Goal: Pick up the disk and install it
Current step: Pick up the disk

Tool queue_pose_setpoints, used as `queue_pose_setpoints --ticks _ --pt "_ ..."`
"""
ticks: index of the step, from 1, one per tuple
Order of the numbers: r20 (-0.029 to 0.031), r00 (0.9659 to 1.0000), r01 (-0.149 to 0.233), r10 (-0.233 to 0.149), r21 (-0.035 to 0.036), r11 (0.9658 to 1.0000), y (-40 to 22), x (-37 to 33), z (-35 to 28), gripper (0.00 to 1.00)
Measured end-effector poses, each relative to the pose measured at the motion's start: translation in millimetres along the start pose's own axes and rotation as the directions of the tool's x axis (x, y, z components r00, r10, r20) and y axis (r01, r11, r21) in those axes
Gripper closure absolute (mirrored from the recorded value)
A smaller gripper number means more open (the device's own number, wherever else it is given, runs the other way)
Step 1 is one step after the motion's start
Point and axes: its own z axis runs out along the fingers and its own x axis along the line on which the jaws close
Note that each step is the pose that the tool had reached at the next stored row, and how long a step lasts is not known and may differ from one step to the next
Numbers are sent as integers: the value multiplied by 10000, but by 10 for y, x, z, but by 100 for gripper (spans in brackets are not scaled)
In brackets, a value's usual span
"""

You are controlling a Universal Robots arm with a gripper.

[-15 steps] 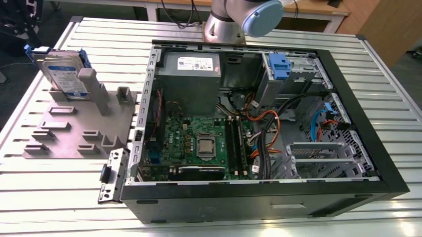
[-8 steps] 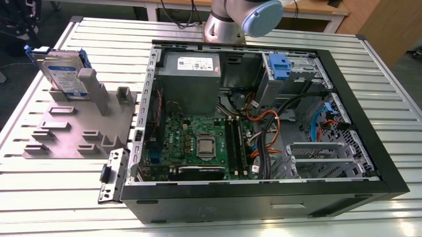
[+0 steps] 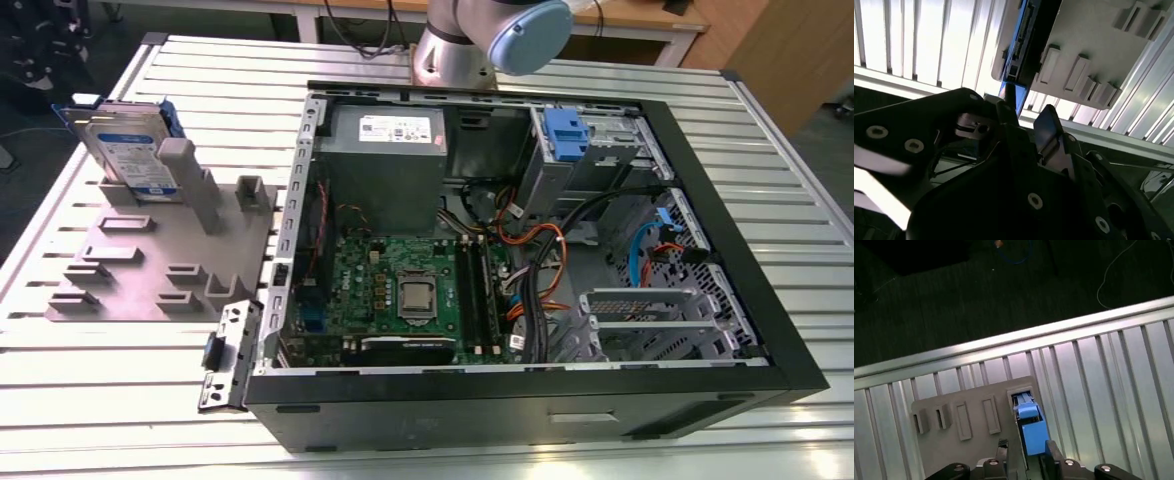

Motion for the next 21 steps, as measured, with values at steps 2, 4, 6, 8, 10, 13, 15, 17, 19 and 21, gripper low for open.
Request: queue_pose_setpoints --ticks 2,4,6,8,10,13,15,17,19,21 --pt "-4 9996 285 -285 -1 9996 0 -1 16 53" --pt "1 9991 424 -424 3 9991 8 -6 39 47" --pt "8 9990 443 -443 20 9990 30 -26 72 47" --pt "11 9990 443 -443 44 9990 63 -40 102 47" --pt "18 9990 452 -452 72 9990 93 -45 129 47" --pt "11 9964 844 -844 70 9964 96 -44 151 47" --pt "6 9928 1201 -1201 69 9927 96 -44 167 47" --pt "1 9883 1523 -1523 71 9883 96 -44 190 47" --pt "-1 9851 1718 -1718 90 9851 97 -48 217 47" --pt "-1 9828 1845 -1845 119 9828 98 -54 246 47"
